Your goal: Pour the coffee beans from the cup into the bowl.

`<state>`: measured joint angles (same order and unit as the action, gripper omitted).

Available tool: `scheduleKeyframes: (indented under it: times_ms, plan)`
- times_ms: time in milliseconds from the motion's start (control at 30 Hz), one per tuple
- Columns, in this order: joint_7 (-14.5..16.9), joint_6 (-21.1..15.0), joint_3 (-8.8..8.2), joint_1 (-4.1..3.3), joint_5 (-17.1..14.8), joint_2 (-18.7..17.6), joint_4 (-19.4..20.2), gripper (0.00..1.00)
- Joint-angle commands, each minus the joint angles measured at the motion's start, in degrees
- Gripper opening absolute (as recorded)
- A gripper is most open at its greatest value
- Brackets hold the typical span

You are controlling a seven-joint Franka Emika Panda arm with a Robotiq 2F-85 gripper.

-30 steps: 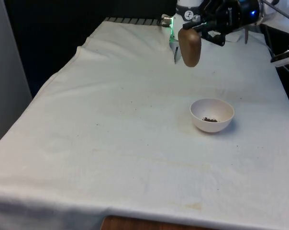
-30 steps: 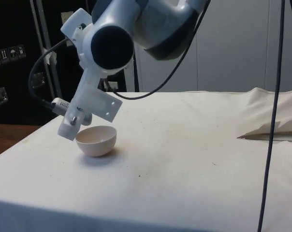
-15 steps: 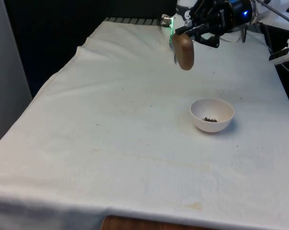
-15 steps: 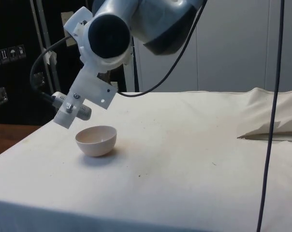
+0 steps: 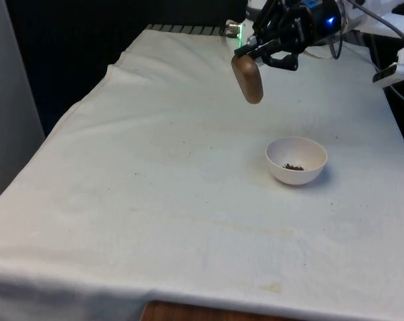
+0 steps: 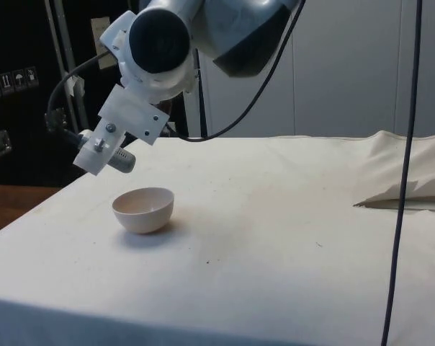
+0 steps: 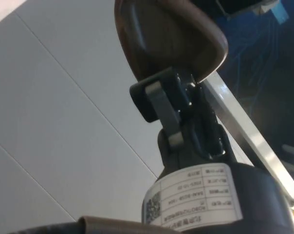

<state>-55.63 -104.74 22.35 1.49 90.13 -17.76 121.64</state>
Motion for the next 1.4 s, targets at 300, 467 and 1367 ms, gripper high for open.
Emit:
scheduleKeyframes:
  times_ms: [300,467,1367]
  plan:
    - [1.7,-3.8,-1.83,0.52,-2.8,1.0,0.7,0.0]
    - [2.3,-4.8,-2.81,0.57,-3.9,1.3,0.9,0.0]
    - [5.3,-8.5,-8.37,0.46,-9.4,2.7,2.9,0.0]
